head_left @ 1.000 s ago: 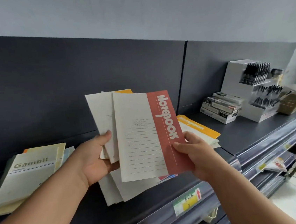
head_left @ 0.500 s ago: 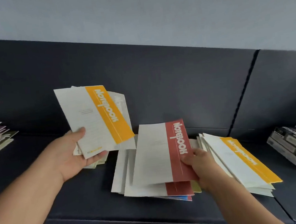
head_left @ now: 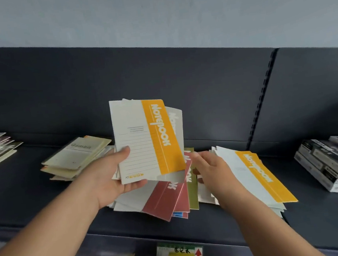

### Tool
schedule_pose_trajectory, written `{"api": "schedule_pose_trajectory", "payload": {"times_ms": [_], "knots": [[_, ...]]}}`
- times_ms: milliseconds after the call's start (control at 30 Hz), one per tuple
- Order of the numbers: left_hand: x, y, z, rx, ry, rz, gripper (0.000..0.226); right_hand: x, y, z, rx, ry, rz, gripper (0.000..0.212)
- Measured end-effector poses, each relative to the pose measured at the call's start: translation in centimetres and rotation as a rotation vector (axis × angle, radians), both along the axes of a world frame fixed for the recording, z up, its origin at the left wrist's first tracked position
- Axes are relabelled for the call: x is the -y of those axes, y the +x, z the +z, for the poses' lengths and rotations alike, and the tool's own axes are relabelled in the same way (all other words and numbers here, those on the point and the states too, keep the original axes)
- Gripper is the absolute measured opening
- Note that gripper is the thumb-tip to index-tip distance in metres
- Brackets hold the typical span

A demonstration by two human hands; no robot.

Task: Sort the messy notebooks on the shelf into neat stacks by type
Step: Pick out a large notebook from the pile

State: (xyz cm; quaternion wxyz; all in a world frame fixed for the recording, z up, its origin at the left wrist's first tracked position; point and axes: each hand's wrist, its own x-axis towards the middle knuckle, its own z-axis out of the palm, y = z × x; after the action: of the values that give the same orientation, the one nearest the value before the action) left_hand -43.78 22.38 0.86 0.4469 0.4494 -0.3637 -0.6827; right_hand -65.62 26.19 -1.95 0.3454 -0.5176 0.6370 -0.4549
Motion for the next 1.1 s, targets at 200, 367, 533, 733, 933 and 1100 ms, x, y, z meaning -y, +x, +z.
{"api": "schedule_pose_trajectory", "payload": {"times_ms": [200,367,533,733,933,1100], "knots": [[-0.7,-6.3,0.1,0.019,0.004,-0.132,0.028,-2.0,-3.7,-0.5,0.222,0.060,-0.109,0.025],[-0.9,-10.9,0.0,-0.017,0.054,-0.208,0.038,-3.5,-8.1,-1.2,0.276,0.071,-0.247,0.014],[-0.8,-14.1,-0.5,-0.025,0.087,-0.238,0.022,-4.8,-13.0,-2.1,0.294,0.065,-0.407,0.008],[-1.1,-17.3,-1.8,0.051,0.098,-0.284,0.021,-5.8,-16.0,-3.4,0.213,0.102,-0.502,0.007],[-0.5,-19.1,-3.4,0.281,0.010,-0.278,0.021,-5.2,-16.9,-4.3,-0.009,0.136,-0.509,0.003],[0.3,-18.3,-4.9,0.774,-0.258,-0.221,0.022,-4.7,-16.9,-5.1,-0.121,0.187,-0.516,0.009]]}}
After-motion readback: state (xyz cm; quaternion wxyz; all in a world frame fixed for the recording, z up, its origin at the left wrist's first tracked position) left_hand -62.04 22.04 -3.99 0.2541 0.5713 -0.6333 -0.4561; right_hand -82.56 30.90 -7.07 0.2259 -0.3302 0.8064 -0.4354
